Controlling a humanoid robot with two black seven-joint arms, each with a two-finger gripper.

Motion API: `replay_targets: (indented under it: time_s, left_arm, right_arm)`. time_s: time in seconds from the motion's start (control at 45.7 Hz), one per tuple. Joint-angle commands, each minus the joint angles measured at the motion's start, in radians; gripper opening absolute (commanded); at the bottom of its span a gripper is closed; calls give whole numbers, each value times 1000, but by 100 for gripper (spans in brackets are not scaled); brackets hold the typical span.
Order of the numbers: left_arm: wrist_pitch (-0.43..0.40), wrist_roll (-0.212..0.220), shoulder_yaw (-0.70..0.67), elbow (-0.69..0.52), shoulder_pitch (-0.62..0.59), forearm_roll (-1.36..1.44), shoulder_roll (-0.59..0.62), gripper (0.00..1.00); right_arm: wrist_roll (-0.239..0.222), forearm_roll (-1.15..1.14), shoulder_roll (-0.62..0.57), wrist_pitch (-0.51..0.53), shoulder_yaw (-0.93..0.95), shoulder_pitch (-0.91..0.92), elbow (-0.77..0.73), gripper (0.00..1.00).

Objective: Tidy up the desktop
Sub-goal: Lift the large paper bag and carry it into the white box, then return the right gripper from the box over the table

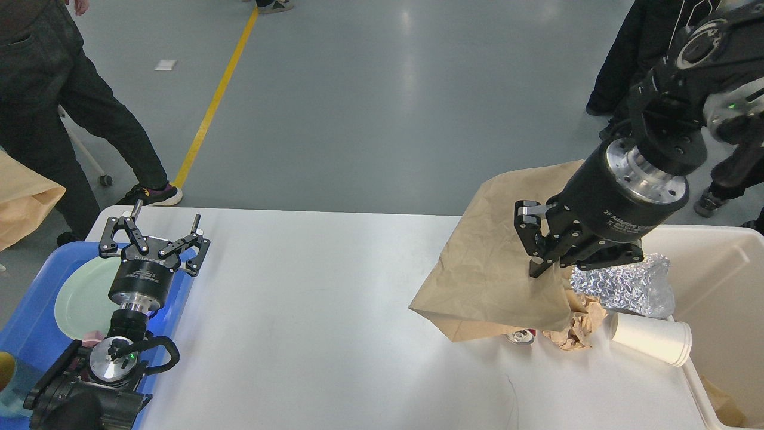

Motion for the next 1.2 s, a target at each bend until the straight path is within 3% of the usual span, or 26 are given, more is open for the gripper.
replay_targets:
  time_s: [0.0,0.263,0.438,0.569,0.679,0.876,1.182]
  left_arm:
    - [0,0,0,-1,0,0,-2,96]
    - [0,0,0,-1,0,0,-2,96]
    - [0,0,0,1,0,0,-2,96]
    - [0,0,0,-1,0,0,-2,96]
    - [0,0,0,-1,0,0,-2,96]
    - [0,0,0,1,0,0,-2,96]
    - [0,0,0,-1,0,0,-2,96]
  right_arm:
    - [0,3,-10,-33,-118,-2,-30,0]
    - [23,-40,-87,-124,-481,-68,-196,0]
    - [138,-106,-139,-161,-605,-169,-300,0]
    - [152,-112,-259,-280,-652,-316,-400,0]
    - [152,-118,-406,-412,-594,-513,-541,0]
    - [152,-121,-533,-665,-377,-896,-684,0]
    - [153,-120,-483,-713,66,-1562,-1176,0]
